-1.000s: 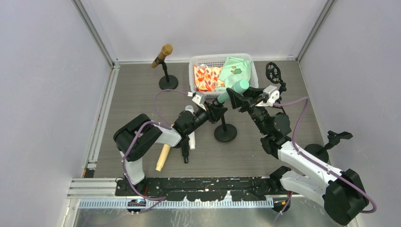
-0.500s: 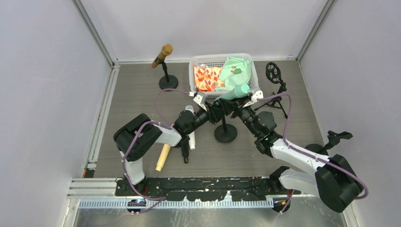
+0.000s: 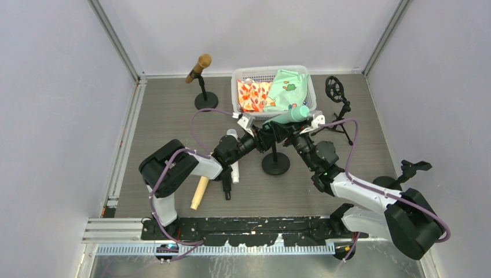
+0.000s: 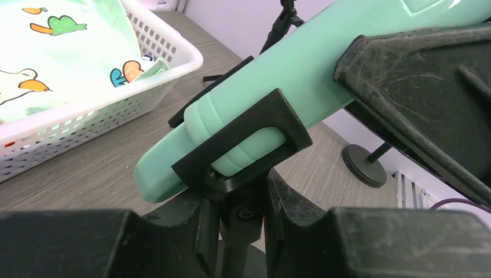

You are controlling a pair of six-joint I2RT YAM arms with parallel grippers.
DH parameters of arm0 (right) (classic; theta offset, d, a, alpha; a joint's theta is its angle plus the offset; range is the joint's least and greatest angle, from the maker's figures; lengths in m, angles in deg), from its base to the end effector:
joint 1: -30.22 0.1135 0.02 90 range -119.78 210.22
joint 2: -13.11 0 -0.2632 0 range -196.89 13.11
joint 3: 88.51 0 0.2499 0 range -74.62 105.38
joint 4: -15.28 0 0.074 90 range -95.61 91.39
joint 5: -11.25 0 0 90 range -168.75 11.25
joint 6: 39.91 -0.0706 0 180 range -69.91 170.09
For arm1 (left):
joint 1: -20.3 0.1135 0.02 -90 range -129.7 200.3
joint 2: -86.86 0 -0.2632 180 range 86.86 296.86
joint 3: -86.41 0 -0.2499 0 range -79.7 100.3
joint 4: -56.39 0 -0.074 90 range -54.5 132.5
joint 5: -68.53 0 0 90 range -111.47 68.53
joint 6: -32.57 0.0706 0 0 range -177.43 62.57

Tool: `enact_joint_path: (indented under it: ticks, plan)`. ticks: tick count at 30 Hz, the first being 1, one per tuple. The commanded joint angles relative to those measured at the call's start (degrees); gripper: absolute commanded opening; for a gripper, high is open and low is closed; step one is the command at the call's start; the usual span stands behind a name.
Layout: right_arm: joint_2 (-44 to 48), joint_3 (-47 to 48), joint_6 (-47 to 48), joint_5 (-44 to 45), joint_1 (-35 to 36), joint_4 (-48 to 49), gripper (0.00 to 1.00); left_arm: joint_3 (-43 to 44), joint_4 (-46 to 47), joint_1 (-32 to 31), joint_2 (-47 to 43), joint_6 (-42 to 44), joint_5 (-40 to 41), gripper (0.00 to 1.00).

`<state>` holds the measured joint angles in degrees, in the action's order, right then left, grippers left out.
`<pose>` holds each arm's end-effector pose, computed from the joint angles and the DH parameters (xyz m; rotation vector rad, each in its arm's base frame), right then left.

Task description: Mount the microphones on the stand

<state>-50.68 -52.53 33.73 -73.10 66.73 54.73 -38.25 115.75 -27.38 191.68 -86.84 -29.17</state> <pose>0.2180 0.1527 0.2622 -0.1616 1.3949 0.7037 0.2566 -0.2959 0.2027 0.3583 1.4688 -1.1961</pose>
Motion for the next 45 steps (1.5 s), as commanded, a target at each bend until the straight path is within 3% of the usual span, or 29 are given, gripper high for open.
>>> enact_joint_path:
  ticks: [1,8,16,24,33,39,45]
  plan:
    - [-1.78,-0.82,-1.35,-2.7,1.59,-14.37,0.02,3.07,8.84,-1.45,-3.81,1.81,-3.97,0.0]
    - [8.48,-0.18,-0.6,0.49,1.57,-15.77,0.49,1.01,8.83,-1.19,-3.85,2.5,0.03,0.0]
    - [25.38,7.54,2.34,1.95,1.54,-34.15,0.69,-0.84,7.95,-0.54,-3.62,5.68,1.2,0.0]
    - [30.4,21.07,-0.76,6.16,1.54,-63.51,0.7,-0.87,7.78,0.84,-4.25,9.45,-3.16,0.0]
    - [20.25,41.19,-5.23,3.14,1.45,-90.07,0.7,-1.1,7.78,2.91,-4.71,10.85,-10.31,0.0]
    - [13.37,49.75,-7.4,-2.23,0.19,-97.54,0.7,-1.62,7.78,3.12,-4.71,11.17,-11.49,0.0]
    - [9.89,51.89,-8.67,-8.13,-2.34,-99.68,0.69,-2.31,7.78,3.12,-5.01,11.69,-11.7,0.0]
